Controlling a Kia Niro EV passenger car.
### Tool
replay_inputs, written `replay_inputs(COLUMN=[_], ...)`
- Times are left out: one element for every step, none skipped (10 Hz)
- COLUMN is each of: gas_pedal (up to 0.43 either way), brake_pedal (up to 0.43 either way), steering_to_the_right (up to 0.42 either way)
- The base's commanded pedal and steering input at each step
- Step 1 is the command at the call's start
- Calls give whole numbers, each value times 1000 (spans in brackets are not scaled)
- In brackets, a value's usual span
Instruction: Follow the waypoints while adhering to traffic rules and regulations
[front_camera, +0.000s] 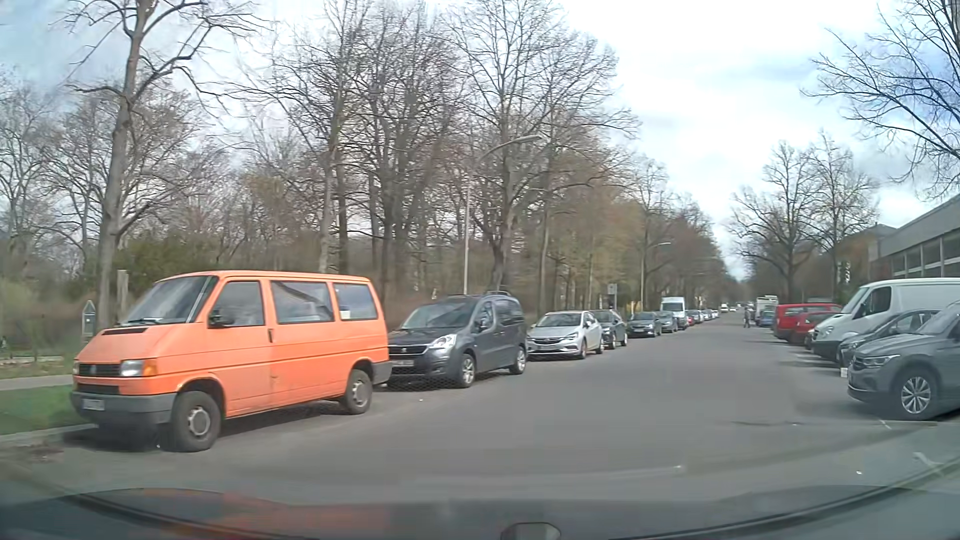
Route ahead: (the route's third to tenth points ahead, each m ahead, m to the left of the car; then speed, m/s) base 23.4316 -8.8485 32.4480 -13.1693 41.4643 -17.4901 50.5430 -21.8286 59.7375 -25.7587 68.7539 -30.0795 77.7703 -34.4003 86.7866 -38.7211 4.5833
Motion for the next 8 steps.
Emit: replay_inputs(gas_pedal=[130, 130, 130, 130, 130, 130, 138, 138], brake_pedal=[0, 0, 0, 0, 0, 0, 0, 0], steering_to_the_right=[385, 359, 332, 316, 299, 280, 259, 229])
